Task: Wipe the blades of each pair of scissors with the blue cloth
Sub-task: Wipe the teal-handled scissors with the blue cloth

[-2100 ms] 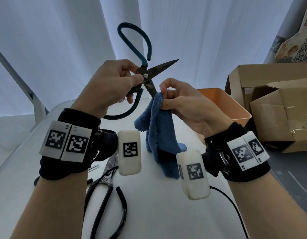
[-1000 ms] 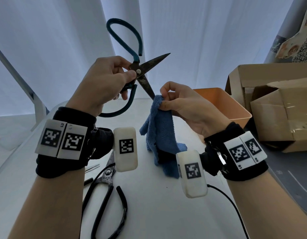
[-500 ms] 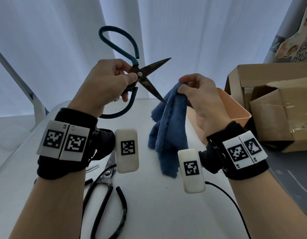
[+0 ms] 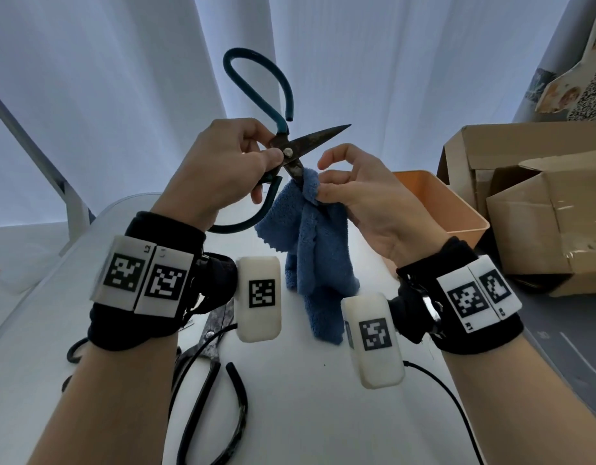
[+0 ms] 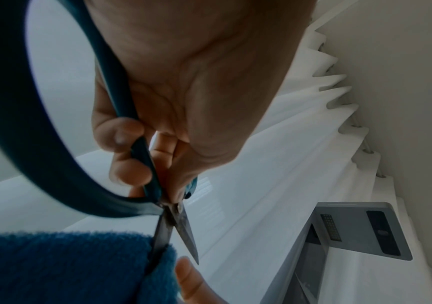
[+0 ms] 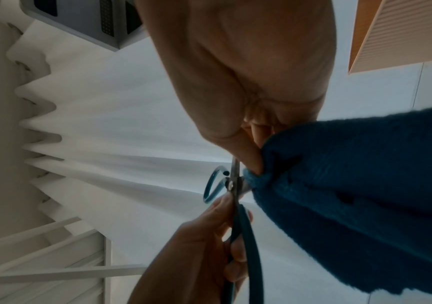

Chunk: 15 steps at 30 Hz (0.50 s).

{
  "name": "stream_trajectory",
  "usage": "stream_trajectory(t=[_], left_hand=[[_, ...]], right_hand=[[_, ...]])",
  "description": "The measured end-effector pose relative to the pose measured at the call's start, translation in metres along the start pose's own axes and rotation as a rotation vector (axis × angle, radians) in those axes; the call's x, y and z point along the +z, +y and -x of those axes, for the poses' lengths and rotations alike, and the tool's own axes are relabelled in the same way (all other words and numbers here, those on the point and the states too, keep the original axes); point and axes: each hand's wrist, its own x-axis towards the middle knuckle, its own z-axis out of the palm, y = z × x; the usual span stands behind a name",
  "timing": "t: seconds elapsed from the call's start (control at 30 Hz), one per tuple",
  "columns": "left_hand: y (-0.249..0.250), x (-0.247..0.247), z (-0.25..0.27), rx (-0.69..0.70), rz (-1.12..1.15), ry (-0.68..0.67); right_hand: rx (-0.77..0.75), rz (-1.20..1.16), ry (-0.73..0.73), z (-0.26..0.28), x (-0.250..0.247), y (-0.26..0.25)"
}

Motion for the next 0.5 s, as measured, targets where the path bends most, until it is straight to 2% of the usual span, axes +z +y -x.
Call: stream_trajectory(t=[0.1, 0.27, 0.4, 0.5], left_hand=[[0.0002, 0.0006, -0.0002, 0.004, 0.001, -0.002], [0.0003, -0.0024, -0.0006, -0.006, 0.015, 0.004], [-0.0011, -0.0035, -0.0008, -0.007, 0.01, 0.005], [-0.001, -0.0025, -0.0014, 0.003, 0.013, 0.012]], right_hand=[[0.017, 0.017, -0.047, 0.0011, -0.0016, -0.0013], [0.008, -0.007, -0.018, 0.0009, 0.0044, 0.0021], [0.018, 0.032, -0.093, 0.0005, 0.001, 0.0011], [0.024, 0.046, -0.068, 0.0009, 0.0, 0.0017]])
